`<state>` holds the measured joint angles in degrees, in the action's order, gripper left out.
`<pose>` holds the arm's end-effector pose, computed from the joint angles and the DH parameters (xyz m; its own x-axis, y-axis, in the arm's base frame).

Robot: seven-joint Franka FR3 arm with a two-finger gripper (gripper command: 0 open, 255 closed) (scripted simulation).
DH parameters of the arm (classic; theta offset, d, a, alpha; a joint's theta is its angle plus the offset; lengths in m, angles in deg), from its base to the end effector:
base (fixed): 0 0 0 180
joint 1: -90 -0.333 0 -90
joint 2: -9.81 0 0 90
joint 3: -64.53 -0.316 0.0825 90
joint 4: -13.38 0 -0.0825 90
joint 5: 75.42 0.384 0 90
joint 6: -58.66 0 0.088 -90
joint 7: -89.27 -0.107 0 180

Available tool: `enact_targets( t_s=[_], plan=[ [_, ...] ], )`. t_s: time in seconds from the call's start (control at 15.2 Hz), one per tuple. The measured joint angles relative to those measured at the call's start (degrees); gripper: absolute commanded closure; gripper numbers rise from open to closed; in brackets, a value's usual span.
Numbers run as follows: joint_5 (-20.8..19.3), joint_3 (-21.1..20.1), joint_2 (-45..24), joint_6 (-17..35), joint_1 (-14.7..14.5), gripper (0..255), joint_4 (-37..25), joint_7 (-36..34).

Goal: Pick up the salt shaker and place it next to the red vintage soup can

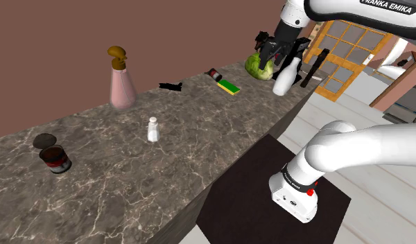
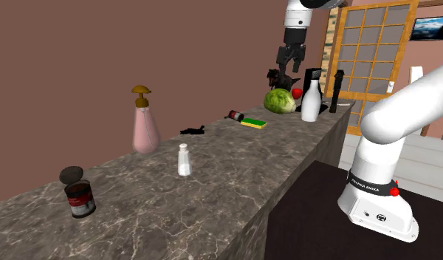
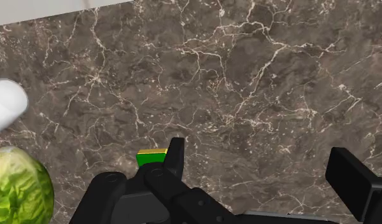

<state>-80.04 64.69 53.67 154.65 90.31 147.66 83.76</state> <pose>0.3230 -0.0107 0.6000 0.9901 -0.0949 0.1038 -0.1023 -0.9924 0.0690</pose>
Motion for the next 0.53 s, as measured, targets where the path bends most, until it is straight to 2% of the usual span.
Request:
enact_targets(
  t_s=[0.2,0.53],
  plan=[
    [0.7,-0.59,-0.46,1.8,-0.53,0,1.14,-0.6],
    [3.75,-3.74,-3.6,8.84,-2.89,0,4.1,-3.62]
  ],
)
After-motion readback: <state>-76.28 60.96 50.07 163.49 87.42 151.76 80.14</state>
